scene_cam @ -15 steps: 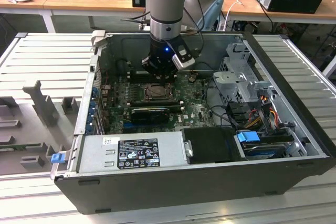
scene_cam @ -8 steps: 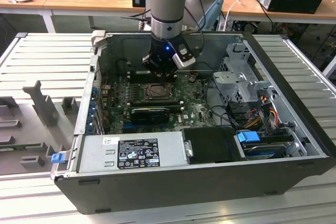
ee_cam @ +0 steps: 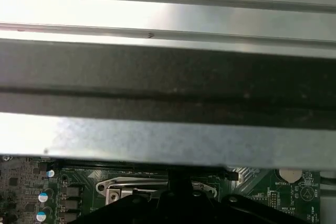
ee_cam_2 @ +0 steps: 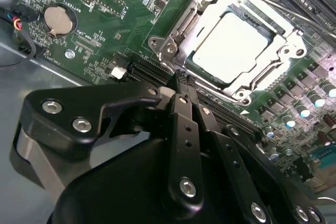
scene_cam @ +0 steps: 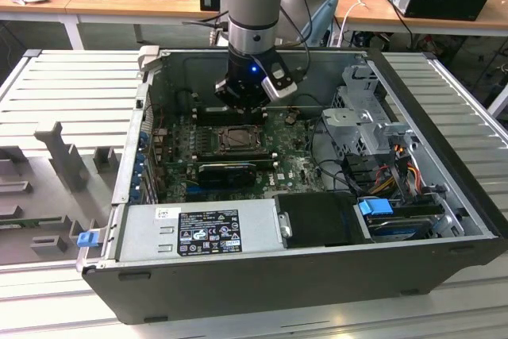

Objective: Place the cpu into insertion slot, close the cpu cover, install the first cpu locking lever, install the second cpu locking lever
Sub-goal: 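Install the first cpu locking lever, then install the second cpu locking lever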

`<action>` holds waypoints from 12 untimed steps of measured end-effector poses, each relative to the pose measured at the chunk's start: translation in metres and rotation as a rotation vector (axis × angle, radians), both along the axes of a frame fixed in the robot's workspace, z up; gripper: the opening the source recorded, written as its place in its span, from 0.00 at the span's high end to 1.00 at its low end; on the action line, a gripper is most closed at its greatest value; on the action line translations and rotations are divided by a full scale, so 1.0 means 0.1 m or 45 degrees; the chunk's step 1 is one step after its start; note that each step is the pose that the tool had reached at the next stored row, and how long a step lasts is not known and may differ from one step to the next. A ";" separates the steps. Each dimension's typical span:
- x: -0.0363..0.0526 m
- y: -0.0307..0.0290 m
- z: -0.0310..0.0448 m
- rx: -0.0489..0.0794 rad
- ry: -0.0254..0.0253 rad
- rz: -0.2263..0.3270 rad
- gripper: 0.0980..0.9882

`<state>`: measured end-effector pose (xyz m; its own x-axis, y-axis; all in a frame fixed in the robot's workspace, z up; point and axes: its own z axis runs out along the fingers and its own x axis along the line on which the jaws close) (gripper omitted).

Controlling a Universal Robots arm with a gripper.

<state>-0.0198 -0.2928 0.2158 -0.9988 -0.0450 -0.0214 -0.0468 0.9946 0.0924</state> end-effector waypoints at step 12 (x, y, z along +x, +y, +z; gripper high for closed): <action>-0.001 -0.073 0.004 0.000 0.0002 0.000 0.99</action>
